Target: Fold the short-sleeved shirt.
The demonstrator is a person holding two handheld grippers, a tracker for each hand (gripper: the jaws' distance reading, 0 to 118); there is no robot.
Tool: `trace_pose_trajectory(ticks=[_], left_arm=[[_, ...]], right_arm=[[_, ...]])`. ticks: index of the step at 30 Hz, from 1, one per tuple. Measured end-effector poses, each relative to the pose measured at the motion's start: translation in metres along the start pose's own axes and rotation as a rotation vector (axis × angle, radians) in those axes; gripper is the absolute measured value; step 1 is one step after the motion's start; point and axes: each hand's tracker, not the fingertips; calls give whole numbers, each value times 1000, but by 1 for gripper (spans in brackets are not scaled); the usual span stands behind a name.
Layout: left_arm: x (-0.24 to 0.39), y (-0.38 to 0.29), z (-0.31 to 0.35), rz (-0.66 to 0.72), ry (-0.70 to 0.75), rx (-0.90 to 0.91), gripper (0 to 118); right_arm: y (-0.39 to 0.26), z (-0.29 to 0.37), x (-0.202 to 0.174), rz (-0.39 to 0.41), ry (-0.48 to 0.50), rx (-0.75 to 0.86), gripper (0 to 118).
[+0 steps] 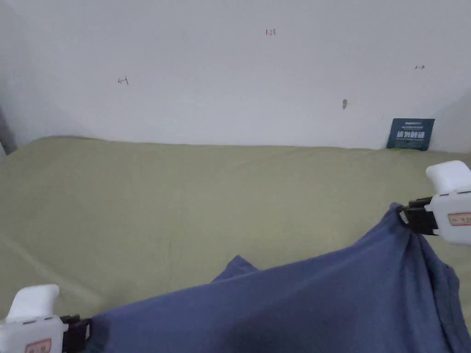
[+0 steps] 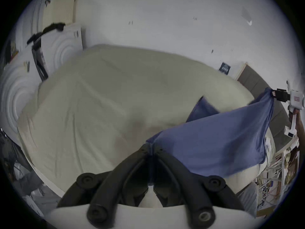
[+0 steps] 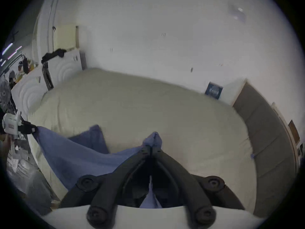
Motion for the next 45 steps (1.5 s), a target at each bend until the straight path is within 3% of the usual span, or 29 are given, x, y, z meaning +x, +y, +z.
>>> trace_pose_trajectory(ticks=[9, 16, 22, 35, 40, 45], left_arm=[[64, 133, 92, -92, -41, 244, 1], [101, 231, 131, -64, -46, 336, 2], [123, 294, 136, -127, 30, 371, 1], [150, 399, 111, -198, 162, 429, 1], [149, 434, 93, -174, 180, 462, 1], [145, 449, 59, -158, 193, 463, 1]], right_arm=[[57, 144, 39, -77, -114, 256, 3], [96, 184, 68, -195, -171, 372, 3], [135, 162, 90, -239, -188, 381, 3], [242, 87, 113, -213, -257, 394, 3], [280, 63, 116, -166, -289, 406, 3], [288, 33, 120, -207, -276, 426, 3]])
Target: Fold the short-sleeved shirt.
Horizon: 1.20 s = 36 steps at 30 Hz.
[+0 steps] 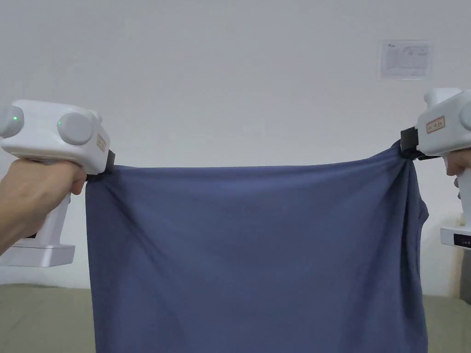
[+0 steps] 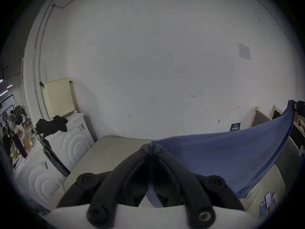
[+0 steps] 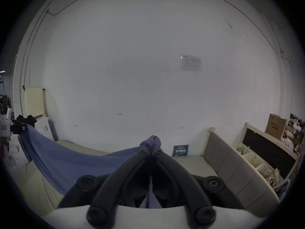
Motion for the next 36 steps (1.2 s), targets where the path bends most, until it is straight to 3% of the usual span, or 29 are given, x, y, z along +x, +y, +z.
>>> trace_pose_trajectory(ticks=[9, 15, 18, 21, 29, 36], left_arm=[[17, -80, -68, 13, -17, -99, 1], [18, -169, -77, -1, -61, -212, 1], [11, -221, -65, 7, -101, -285, 2], [4, -274, -37, -37, -136, -330, 2], [-25, -414, 59, -41, -146, -401, 2], [-50, -494, 150, 56, -181, -435, 2]], right_arm=[[-84, -47, 0, -2, -14, -96, 3], [-178, -30, 4, -52, 18, -200, 3], [-235, 9, 3, -12, 41, -265, 3], [-292, 59, 4, -45, 99, -307, 3], [-424, 193, 11, -164, 101, -425, 3], [-482, 300, 14, -177, 79, -465, 3]])
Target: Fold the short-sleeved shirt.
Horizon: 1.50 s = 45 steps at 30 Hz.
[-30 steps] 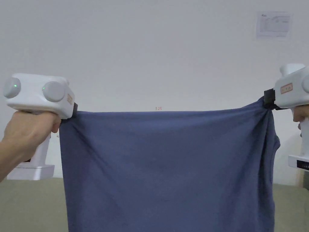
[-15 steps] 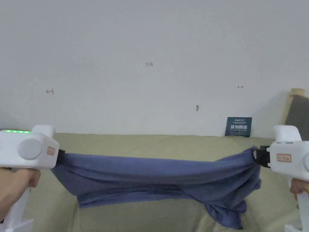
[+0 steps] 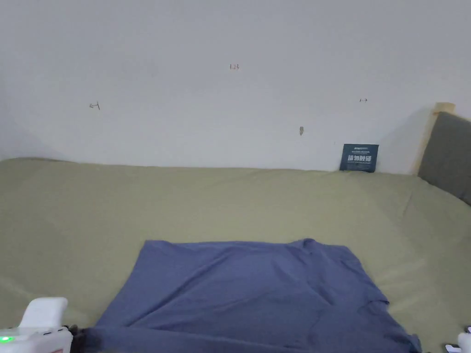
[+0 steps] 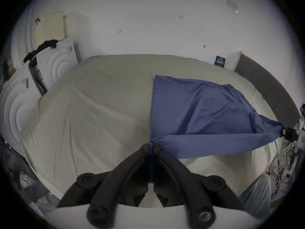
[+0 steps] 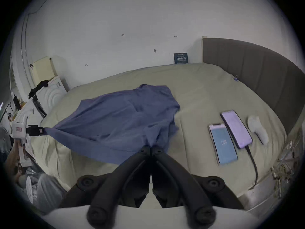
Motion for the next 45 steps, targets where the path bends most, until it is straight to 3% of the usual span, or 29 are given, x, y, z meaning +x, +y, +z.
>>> trace_pose_trajectory(ticks=[2, 5, 11, 13, 14, 15, 16, 17, 18, 19, 25, 26, 27, 28, 29, 30, 35, 39, 45], left_arm=[[-2, -18, 13, -5, -1, -8, 2], [-5, -40, 30, 38, -15, -7, 2], [-5, -57, 30, 8, 7, -28, 2], [-5, -60, 30, 22, -5, -35, 7], [-6, -61, 28, 28, -6, -37, 14], [-6, -61, 28, 41, -9, -40, 36], [-6, -62, 29, 55, -11, -39, 87], [-8, -62, 28, 66, -17, -40, 115], [-9, -63, 27, 78, -19, -43, 118], [-8, -64, 28, 92, -20, -48, 118], [10, -61, 46, 102, -44, 20, 117], [13, -59, 48, 99, -46, 20, 116], [18, -59, 51, 99, -46, 32, 111], [21, -56, 62, 99, -52, 60, 83], [24, -56, 67, 93, -67, 74, 44], [26, -56, 70, 100, -57, 92, 3], [26, -59, 86, 160, -96, 100, 0], [14, -63, 85, 91, -18, 93, 0], [-18, -87, 73, 186, -8, -73, 0]], right_arm=[[-16, 15, 0, 30, -27, -7, 3], [-29, 31, 9, -13, -12, -9, 3], [-45, 26, 12, -9, -14, -48, 3], [-46, 22, 13, -18, -12, -52, 6], [-46, 20, 12, -16, -10, -54, 11], [-45, 18, 11, -14, -10, -62, 29], [-45, 18, 10, -14, -12, -62, 70], [-45, 18, 10, -15, -17, -63, 94], [-43, 17, 8, -23, -27, -73, 107], [-42, 17, 7, -31, -29, -79, 107], [-32, 30, -7, -36, -13, -52, 106], [-30, 34, -9, -38, -5, -28, 103], [-29, 39, -13, -46, -3, 17, 92], [-28, 44, -16, -48, -3, 40, 60], [-27, 48, -20, -36, -10, 39, 28], [-28, 52, -22, -19, -34, 75, 5], [-29, 64, -23, -5, -27, 111, 3], [-32, 63, -20, 27, -37, 92, 3], [-43, 58, -12, 5, -33, 33, 3]])
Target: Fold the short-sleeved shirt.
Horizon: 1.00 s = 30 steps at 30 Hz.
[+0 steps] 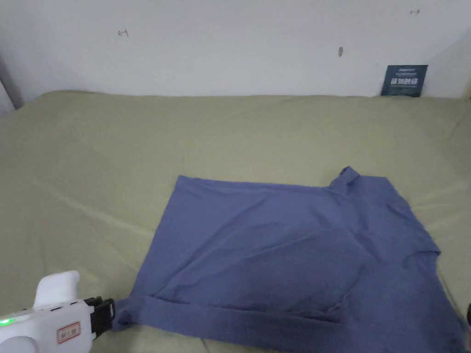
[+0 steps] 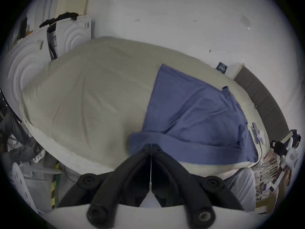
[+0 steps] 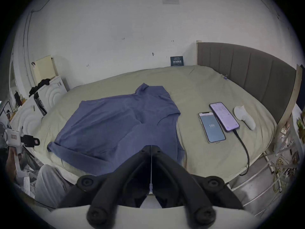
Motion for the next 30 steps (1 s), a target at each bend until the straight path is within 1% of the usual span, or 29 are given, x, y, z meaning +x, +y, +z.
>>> trace_pose_trajectory(ticks=[2, 3, 4, 5, 6, 7, 8, 9, 10, 12, 14, 15, 16, 17, 19, 20, 21, 22, 23, 24, 25, 27, 28, 29, 30], left_arm=[[-6, -1, -3, -3, 13, -21, 1], [-8, 2, -6, -11, 19, -29, 8], [-10, 2, -7, -18, 20, -35, 8], [-11, 2, -10, -21, 20, -43, 11], [-12, 5, -15, -23, 24, -52, 20], [-13, 9, -21, -25, 29, -63, 60], [-14, 10, -30, -26, 34, -81, 98], [-16, 10, -41, -30, 33, -108, 118], [-18, 13, -47, -24, 46, -90, 116], [-14, 18, -61, -41, 97, -164, 116], [-11, 19, -68, -42, 88, -156, 115], [-12, 21, -83, -42, 86, -160, 115], [-10, 20, -88, -46, 87, -176, 112], [-7, 19, -92, -51, 83, -194, 102], [-4, 18, -93, -51, 61, -201, 62], [0, 16, -90, -41, 69, -190, 54], [2, 15, -84, -62, 70, -180, 29], [3, 14, -81, -76, 23, -177, 2], [9, 13, -74, -64, 18, -175, 2], [14, 11, -71, -59, 4, -163, 2], [18, 9, -69, -82, 27, -177, 2], [23, 9, -65, -116, 32, -157, 2], [24, 9, -64, -113, 34, -164, 2], [24, 8, -63, -108, 36, -160, 2], [25, 7, -62, -98, 30, -155, 2]], right_arm=[[-6, -2, 3, 16, -9, -24, 3], [-9, -2, 5, 17, -10, -31, 4], [-6, -1, 0, 15, -10, -43, 4], [-7, -2, 2, 10, -8, -54, 4], [-9, -3, 3, 5, -6, -67, 4], [-10, -4, 4, -2, -6, -70, 4], [-8, -5, 2, -5, -9, -73, 4], [-8, -6, 3, -8, -10, -79, 4], [-8, -6, 3, -8, -9, -85, 4], [-6, -7, 2, 7, -8, -97, 4], [-6, -10, 3, 25, -14, -109, 4], [-6, -11, 4, 28, -19, -114, 4], [-5, -13, 6, 28, -22, -121, 4], [-5, -15, 8, 28, -19, -134, 4], [-8, -18, 9, 36, -28, -151, 4], [-8, -20, 12, 42, -33, -159, 4], [-9, -19, 13, 46, -33, -164, 4], [-9, -19, 14, 46, -34, -167, 4], [-9, -18, 15, 45, -29, -172, 4], [-12, -24, 24, 44, -25, -177, 8], [-12, -25, 25, 46, -19, -183, 25], [-14, -27, 27, 49, -4, -236, 83], [-17, -31, 28, 33, 22, -253, 105], [-20, -35, 28, 26, 47, -294, 107], [-24, -39, 28, 20, 59, -323, 107]])
